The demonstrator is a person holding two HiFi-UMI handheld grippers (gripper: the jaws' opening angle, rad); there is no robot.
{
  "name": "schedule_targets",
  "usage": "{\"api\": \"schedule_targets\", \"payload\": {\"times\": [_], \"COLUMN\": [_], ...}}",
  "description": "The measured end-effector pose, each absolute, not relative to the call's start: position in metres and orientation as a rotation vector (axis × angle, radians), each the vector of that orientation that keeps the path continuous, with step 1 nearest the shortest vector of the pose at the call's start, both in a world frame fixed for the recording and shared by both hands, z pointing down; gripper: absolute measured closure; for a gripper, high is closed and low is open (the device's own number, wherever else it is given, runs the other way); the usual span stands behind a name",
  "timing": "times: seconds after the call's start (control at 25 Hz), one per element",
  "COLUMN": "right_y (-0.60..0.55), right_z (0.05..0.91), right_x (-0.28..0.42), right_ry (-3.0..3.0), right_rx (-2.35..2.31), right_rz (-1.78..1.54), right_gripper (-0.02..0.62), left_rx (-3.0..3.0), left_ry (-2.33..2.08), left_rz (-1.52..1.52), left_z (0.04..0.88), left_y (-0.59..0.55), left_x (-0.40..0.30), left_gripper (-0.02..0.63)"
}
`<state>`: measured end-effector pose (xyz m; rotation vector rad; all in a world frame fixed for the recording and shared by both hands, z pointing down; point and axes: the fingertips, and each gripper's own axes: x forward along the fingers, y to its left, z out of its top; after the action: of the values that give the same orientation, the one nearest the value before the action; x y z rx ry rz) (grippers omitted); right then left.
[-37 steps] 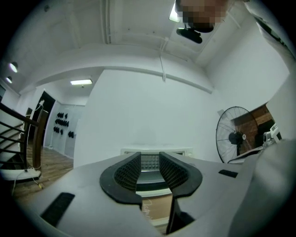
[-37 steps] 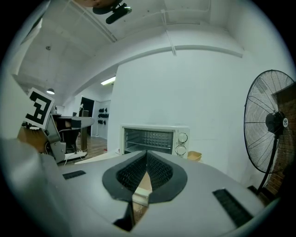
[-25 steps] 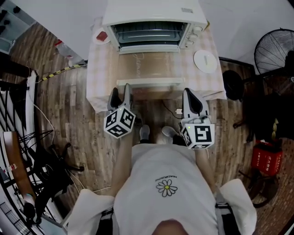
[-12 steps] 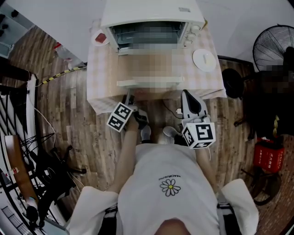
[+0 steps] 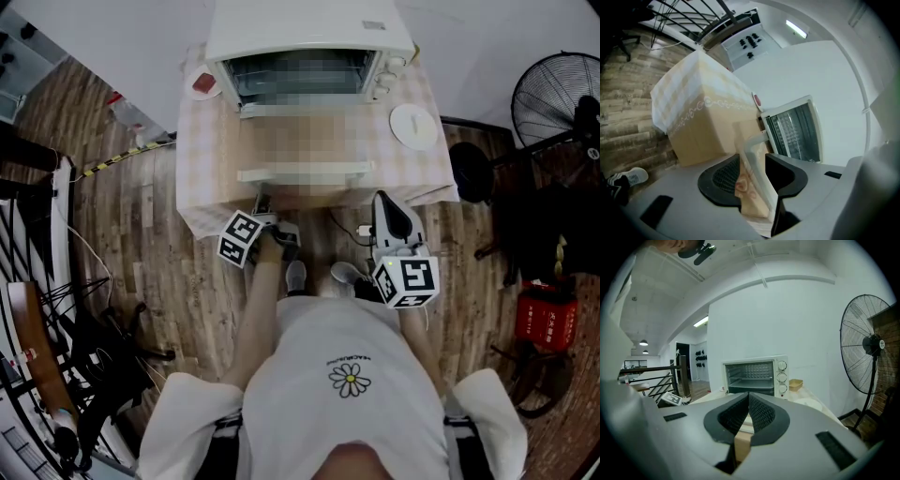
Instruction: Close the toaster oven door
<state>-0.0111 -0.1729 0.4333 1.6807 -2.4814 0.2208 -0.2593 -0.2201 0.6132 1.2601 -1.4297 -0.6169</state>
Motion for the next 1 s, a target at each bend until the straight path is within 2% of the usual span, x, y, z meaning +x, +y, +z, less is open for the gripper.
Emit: {"api": "schedule_targets", "payload": {"times": [0.36,0.56,1.0], "right_y": [-0.167,-0.169,-0.175], "right_z": [0.440,0.442,0.440], "right_x": [-0.002,0.000,0.004], "right_ry": [-2.434,-2.432,-2.443], "right_rx": [1.694,1.696,1.694], "right_rz": [0.232,0.247,0.236], "right_gripper": [0.586,0.586,0.586], "left_rx": [1.188,1.097,1.055], "left_ry": [-1.385,-1.351,-1.293], "left_rz": [-0.679,-0.751,-0.814], "left_z": [0.623,0.628,0.628], "left_y": [-0.228,-0.232,-0.242], "left_x": [-0.256,-0.259,-0.257], "left_gripper": [0.437,0.483,0.514]}}
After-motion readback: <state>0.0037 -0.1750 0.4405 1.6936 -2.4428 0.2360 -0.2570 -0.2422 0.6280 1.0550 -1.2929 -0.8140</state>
